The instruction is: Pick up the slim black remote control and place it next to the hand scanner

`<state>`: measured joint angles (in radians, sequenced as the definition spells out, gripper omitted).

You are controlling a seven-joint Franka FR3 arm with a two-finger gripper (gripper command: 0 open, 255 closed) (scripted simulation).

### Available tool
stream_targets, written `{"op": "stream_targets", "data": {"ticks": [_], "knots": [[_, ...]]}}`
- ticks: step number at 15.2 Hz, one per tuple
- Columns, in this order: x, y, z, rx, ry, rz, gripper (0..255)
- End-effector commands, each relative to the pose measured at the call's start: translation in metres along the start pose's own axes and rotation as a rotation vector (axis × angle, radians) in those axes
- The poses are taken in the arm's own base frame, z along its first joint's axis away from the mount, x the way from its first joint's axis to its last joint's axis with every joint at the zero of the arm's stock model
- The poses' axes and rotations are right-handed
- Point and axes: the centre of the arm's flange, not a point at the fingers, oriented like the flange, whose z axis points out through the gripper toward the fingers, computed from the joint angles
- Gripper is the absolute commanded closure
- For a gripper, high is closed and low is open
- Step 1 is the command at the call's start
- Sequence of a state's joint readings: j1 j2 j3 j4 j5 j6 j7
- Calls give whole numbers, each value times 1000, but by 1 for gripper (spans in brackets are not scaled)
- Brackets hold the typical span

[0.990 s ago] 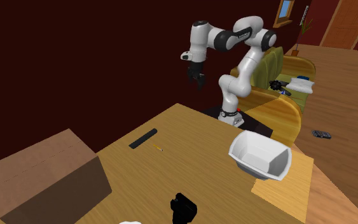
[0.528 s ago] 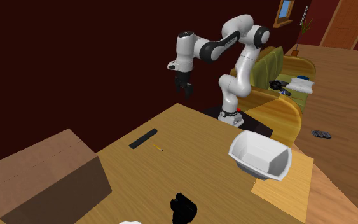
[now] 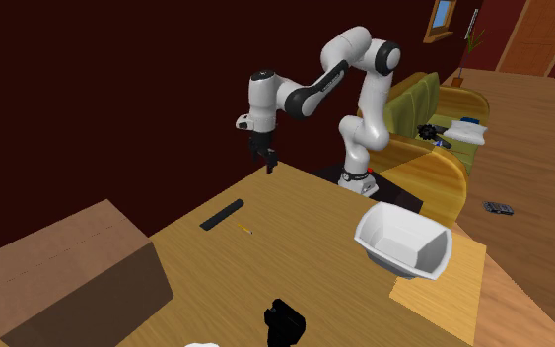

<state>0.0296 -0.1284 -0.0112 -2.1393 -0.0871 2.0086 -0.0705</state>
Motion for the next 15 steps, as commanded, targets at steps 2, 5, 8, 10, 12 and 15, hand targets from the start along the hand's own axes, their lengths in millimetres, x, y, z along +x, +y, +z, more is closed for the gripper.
{"op": "stream_targets", "data": {"ticks": [2,5,8,10,12,15], "knots": [[32,2,18,-1,7,-30,0],[66,2,37,-2,12,-60,0],[100,2,55,-2,18,-90,0],[123,1,68,-3,22,-109,0],[146,0,80,-3,25,-129,0],[180,-3,98,-4,31,-159,0]]}}
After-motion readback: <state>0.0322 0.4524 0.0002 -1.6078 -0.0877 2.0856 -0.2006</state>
